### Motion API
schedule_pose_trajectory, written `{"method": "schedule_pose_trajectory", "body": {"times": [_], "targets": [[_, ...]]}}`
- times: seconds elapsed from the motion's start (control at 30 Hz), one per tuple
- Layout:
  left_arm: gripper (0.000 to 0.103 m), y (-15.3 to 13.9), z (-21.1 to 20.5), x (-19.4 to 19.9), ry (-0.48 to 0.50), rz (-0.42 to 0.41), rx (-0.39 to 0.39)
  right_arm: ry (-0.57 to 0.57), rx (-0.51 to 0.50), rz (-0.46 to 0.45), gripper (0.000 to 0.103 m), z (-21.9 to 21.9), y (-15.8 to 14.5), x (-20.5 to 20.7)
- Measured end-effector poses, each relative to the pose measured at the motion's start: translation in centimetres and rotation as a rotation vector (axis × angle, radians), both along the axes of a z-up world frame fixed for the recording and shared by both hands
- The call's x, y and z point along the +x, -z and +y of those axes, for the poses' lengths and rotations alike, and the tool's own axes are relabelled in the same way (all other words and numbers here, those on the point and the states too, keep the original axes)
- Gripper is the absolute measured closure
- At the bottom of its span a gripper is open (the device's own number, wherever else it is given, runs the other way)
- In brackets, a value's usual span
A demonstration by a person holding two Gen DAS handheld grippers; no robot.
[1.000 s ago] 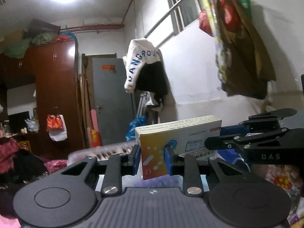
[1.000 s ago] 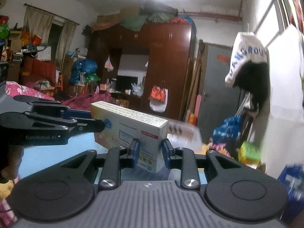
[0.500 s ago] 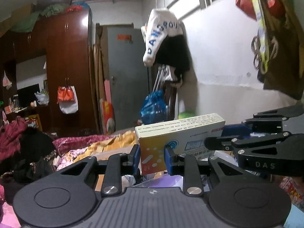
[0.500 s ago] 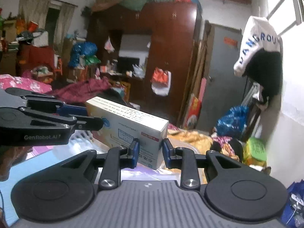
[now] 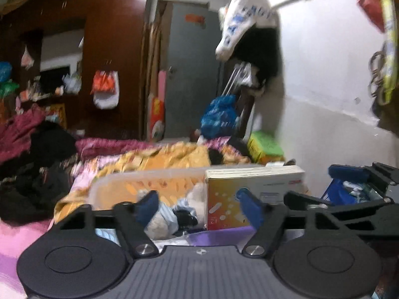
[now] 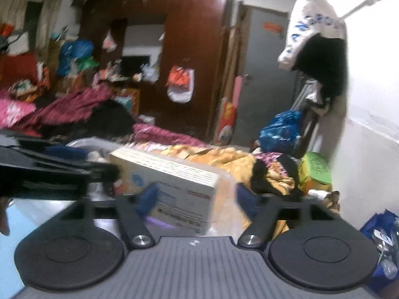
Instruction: Organize objects
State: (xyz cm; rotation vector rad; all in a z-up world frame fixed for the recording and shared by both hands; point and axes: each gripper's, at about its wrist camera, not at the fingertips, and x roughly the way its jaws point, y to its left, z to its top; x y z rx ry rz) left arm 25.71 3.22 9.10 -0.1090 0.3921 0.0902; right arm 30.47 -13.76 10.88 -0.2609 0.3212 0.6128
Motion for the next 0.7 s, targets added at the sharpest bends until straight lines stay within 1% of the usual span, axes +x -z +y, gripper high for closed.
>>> {"method": "schedule_pose_trajectory", "body": {"times": [0.07,0.23,0.3,0.33,0.37,0.4,0.43,0.47,0.53,0.6,0.67,0.7], "targets": [[0.016,-0.2,0.3,-1.4,0.008,-0.038,0.013,-0.018,0.03,-0.022,0.0,-0.7,-0.3,-0.3],[0.015,-0.5,0.7,-5.3,0.017,-0.119,0.044,-0.018,0.052,-0.034,0.0,-1.2,-1.0,-1.2],[0.01,-0.5,1.2,-7.0,0.045,-0.145,0.024,-0.035,0.069,-0.044,0.0,-1.7,-1.0,-2.2],[0.006,-0.5,1.3,-7.5,0.058,-0.142,0.009,-0.052,0.083,-0.042,0.0,-2.1,-1.0,-2.6],[0.001,-0.3,1.6,-7.8,0.074,-0.117,-0.017,-0.074,0.096,-0.037,0.0,-2.5,-0.9,-3.1],[0.001,0.0,1.9,-8.4,0.101,-0.093,-0.052,-0.096,0.102,-0.032,0.0,-2.9,-0.7,-4.0],[0.001,0.3,2.0,-8.8,0.131,-0.088,-0.069,-0.11,0.1,-0.032,0.0,-3.3,-0.3,-4.7],[0.001,0.4,1.9,-9.6,0.153,-0.081,-0.063,-0.118,0.092,-0.033,0.0,-3.6,-0.1,-5.3],[0.001,0.7,1.5,-10.5,0.145,-0.056,-0.021,-0.126,0.095,-0.04,0.0,-4.4,0.4,-7.1],[0.001,0.9,1.3,-12.2,0.136,-0.038,0.024,-0.131,0.102,-0.009,0.0,-5.1,0.6,-8.2],[0.001,0.6,1.5,-14.3,0.134,-0.039,0.032,-0.129,0.114,0.032,0.0,-5.9,0.5,-9.2],[0.001,0.1,1.7,-15.6,0.134,-0.053,0.033,-0.124,0.111,0.056,0.0,-6.2,0.2,-9.5]]}}
